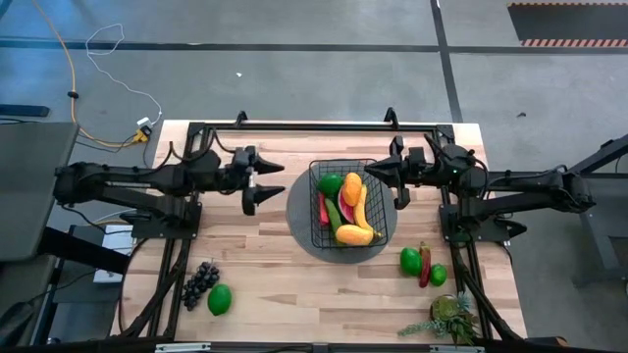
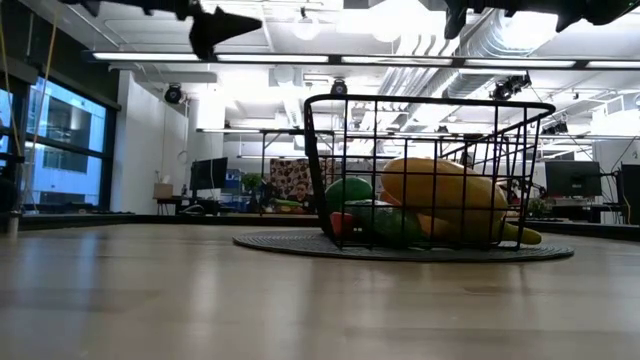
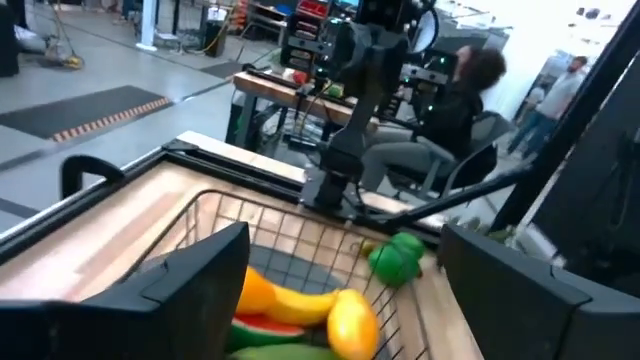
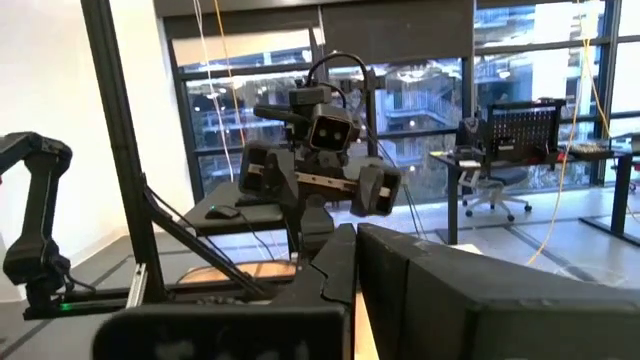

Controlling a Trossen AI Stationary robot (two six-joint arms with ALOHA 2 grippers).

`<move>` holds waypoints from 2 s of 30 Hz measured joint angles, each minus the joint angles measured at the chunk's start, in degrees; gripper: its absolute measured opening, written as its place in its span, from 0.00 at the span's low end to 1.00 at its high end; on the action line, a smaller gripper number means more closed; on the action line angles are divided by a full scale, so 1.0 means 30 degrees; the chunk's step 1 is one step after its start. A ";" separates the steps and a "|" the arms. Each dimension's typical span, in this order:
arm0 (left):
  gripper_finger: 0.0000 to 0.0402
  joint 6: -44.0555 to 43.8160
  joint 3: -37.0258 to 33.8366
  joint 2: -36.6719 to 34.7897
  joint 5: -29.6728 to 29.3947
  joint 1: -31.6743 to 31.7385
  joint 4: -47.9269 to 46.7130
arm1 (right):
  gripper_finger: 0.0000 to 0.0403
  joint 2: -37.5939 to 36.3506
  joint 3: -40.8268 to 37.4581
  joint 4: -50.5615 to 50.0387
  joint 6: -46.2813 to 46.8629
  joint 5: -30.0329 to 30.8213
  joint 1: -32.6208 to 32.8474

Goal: Build produce basket
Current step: Put the green lime into the black wire basket

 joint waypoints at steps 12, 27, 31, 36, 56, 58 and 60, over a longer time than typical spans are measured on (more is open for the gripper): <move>0.78 0.4311 -0.0417 -0.0658 -0.0906 0.0010 0.0129 | 0.00 0.0000 -0.0015 -0.1658 -0.0333 -0.0292 0.0000; 0.35 0.4089 -0.0417 -0.0650 -0.0884 0.0010 0.0121 | 0.00 0.0000 -0.0022 -0.2873 -0.0503 -0.0324 0.0007; 0.14 0.3713 -0.0417 -0.0646 -0.0404 0.0010 0.0103 | 0.00 0.0000 -0.0022 -0.2873 -0.0546 -0.0321 0.0007; 0.02 0.2825 -0.0410 -0.0704 -0.0059 0.0010 -0.0062 | 0.00 0.0000 -0.0022 -0.2873 -0.0568 -0.0321 0.0007; 0.00 0.2344 -0.0395 -0.3645 -0.0222 0.0039 -0.1900 | 0.00 0.0000 -0.0022 -0.2187 0.1372 -0.0061 0.0015; 0.00 0.2068 -0.0395 -0.3645 -0.0258 0.0039 -0.2145 | 0.00 0.0000 -0.0022 -0.2210 0.2107 -0.0051 0.0015; 0.00 0.1900 -0.0395 -0.3637 -0.0258 0.0039 -0.2248 | 0.00 0.0000 -0.0022 -0.2427 0.2417 0.0049 0.0015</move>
